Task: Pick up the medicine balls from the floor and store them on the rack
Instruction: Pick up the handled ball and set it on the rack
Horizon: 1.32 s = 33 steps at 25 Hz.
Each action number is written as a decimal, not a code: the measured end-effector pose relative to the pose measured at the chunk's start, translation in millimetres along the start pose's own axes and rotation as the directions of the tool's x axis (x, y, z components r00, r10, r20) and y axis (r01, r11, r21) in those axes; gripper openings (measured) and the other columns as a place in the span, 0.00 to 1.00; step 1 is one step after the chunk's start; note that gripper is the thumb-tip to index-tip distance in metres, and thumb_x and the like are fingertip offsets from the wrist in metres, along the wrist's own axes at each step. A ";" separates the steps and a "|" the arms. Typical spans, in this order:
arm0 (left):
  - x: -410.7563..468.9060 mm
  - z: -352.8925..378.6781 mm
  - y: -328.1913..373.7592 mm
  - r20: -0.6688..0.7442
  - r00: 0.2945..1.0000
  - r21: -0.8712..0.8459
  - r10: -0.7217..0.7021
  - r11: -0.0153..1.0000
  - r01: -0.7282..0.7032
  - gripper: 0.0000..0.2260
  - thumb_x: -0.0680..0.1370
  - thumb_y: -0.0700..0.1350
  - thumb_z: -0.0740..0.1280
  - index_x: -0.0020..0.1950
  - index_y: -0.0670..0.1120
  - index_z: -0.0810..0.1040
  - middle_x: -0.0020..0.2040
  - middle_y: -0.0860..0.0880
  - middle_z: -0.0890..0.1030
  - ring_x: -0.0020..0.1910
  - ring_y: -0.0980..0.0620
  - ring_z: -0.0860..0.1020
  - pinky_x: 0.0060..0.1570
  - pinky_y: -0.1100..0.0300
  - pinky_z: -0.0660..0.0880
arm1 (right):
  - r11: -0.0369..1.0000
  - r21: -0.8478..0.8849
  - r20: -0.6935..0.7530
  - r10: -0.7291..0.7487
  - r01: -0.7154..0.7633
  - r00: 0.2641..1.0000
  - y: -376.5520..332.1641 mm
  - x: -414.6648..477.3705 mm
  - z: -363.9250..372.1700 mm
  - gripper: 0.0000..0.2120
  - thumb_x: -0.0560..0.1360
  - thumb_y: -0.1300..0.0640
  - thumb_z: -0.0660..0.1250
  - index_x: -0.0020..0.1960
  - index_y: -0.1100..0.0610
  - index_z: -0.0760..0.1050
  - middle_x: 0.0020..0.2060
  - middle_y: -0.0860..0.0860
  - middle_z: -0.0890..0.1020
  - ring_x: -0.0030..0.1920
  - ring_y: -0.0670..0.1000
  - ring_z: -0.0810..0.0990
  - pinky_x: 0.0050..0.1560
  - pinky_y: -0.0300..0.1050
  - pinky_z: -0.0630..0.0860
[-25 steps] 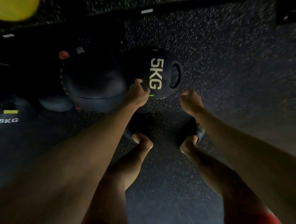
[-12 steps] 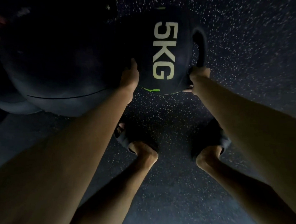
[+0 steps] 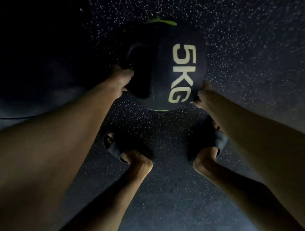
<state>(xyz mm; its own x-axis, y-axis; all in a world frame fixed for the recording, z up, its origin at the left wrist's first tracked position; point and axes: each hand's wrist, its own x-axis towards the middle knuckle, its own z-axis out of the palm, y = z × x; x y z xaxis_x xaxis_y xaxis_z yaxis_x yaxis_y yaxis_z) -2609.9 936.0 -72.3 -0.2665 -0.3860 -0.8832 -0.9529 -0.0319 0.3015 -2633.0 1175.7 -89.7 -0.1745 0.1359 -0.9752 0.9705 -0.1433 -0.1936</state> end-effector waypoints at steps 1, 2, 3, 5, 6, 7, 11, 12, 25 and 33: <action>-7.3 -0.9 -3.5 -0.010 1.000 0.012 -0.020 1.000 0.020 0.18 0.82 0.42 0.63 0.72 0.46 0.68 0.60 0.49 0.77 0.56 0.50 0.76 0.50 0.54 0.76 | 1.000 -0.030 -0.018 -0.001 0.000 1.000 3.3 -10.0 -2.3 0.15 0.87 0.54 0.50 0.57 0.57 0.75 0.66 0.59 0.78 0.52 0.56 0.78 0.42 0.53 0.76; -17.7 -2.6 -8.5 -0.021 0.999 0.008 -0.034 0.999 0.034 0.19 0.82 0.41 0.63 0.73 0.45 0.67 0.61 0.48 0.77 0.56 0.49 0.76 0.48 0.56 0.75 | 0.999 -0.052 -0.031 0.006 -0.007 0.999 7.5 -20.6 -6.4 0.17 0.87 0.53 0.49 0.58 0.57 0.75 0.65 0.59 0.79 0.52 0.57 0.78 0.40 0.53 0.76; -31.7 -7.4 -14.8 -0.028 0.998 0.004 -0.048 0.999 0.048 0.20 0.81 0.41 0.64 0.73 0.44 0.67 0.62 0.47 0.77 0.57 0.48 0.77 0.48 0.57 0.75 | 0.998 -0.064 -0.043 0.009 -0.012 0.999 12.2 -33.5 -11.0 0.19 0.87 0.52 0.48 0.61 0.58 0.75 0.63 0.58 0.80 0.51 0.58 0.78 0.39 0.52 0.76; -66.8 -18.8 -25.4 -0.025 0.996 -0.029 -0.088 0.996 0.087 0.22 0.80 0.40 0.65 0.74 0.44 0.67 0.65 0.45 0.77 0.60 0.45 0.78 0.53 0.55 0.76 | 0.995 -0.091 -0.065 0.025 -0.031 0.998 22.3 -68.0 -25.5 0.21 0.86 0.51 0.48 0.67 0.58 0.74 0.59 0.57 0.80 0.50 0.58 0.79 0.41 0.50 0.77; -88.1 -26.1 -29.0 -0.029 0.995 -0.070 -0.098 0.993 0.096 0.23 0.79 0.39 0.65 0.74 0.44 0.68 0.65 0.45 0.77 0.61 0.44 0.78 0.56 0.54 0.77 | 0.994 -0.099 -0.071 0.027 -0.034 0.997 24.7 -92.4 -33.4 0.20 0.86 0.51 0.48 0.67 0.58 0.74 0.58 0.56 0.80 0.52 0.59 0.79 0.45 0.52 0.77; -113.2 -34.9 -31.7 -0.019 0.993 -0.102 -0.120 0.988 0.117 0.22 0.79 0.39 0.65 0.73 0.43 0.69 0.64 0.44 0.78 0.60 0.44 0.78 0.57 0.52 0.78 | 0.993 -0.110 -0.070 0.024 -0.032 0.997 27.2 -119.0 -40.3 0.19 0.86 0.52 0.49 0.66 0.58 0.74 0.57 0.56 0.80 0.54 0.59 0.78 0.48 0.52 0.77; -226.5 -71.1 -27.1 0.062 0.972 -0.237 -0.228 0.942 0.236 0.18 0.83 0.45 0.61 0.71 0.42 0.72 0.64 0.43 0.79 0.59 0.45 0.79 0.57 0.50 0.78 | 0.978 -0.208 -0.055 0.016 -0.027 0.998 25.1 -240.0 -60.0 0.15 0.85 0.57 0.52 0.62 0.59 0.75 0.45 0.55 0.78 0.41 0.53 0.73 0.38 0.45 0.69; -262.3 -82.7 -21.4 0.083 0.970 -0.267 -0.228 0.933 0.242 0.15 0.85 0.44 0.58 0.68 0.40 0.74 0.59 0.43 0.80 0.56 0.46 0.78 0.58 0.51 0.78 | 0.964 -0.266 -0.037 -0.020 0.009 0.999 23.7 -275.4 -62.6 0.15 0.84 0.59 0.52 0.65 0.61 0.74 0.41 0.54 0.76 0.38 0.51 0.71 0.36 0.44 0.67; -600.2 -252.9 13.1 -0.248 0.967 -0.373 0.066 0.914 -0.158 0.11 0.83 0.40 0.59 0.62 0.40 0.77 0.51 0.47 0.80 0.56 0.44 0.78 0.57 0.49 0.77 | 0.575 -0.626 0.284 -0.461 0.527 0.841 -33.9 -639.6 -48.9 0.07 0.79 0.65 0.58 0.50 0.65 0.75 0.41 0.56 0.77 0.38 0.51 0.74 0.32 0.44 0.67; -690.5 -315.2 55.7 -0.397 0.876 -0.419 0.274 0.795 -0.439 0.11 0.81 0.39 0.60 0.58 0.37 0.79 0.51 0.39 0.82 0.45 0.44 0.81 0.38 0.58 0.76 | 0.369 -0.568 0.484 -0.573 0.736 0.661 -100.7 -755.3 -18.3 0.31 0.64 0.50 0.58 0.59 0.69 0.78 0.57 0.68 0.81 0.59 0.67 0.81 0.56 0.64 0.80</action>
<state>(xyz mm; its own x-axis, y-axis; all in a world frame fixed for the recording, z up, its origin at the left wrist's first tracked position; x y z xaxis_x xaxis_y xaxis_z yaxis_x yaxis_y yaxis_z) -2433.3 910.1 667.6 -0.4371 -0.7131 -0.5481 -0.5796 -0.2426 0.7779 -2595.9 1105.4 668.3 -0.7521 -0.3024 -0.5856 0.3243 0.6036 -0.7283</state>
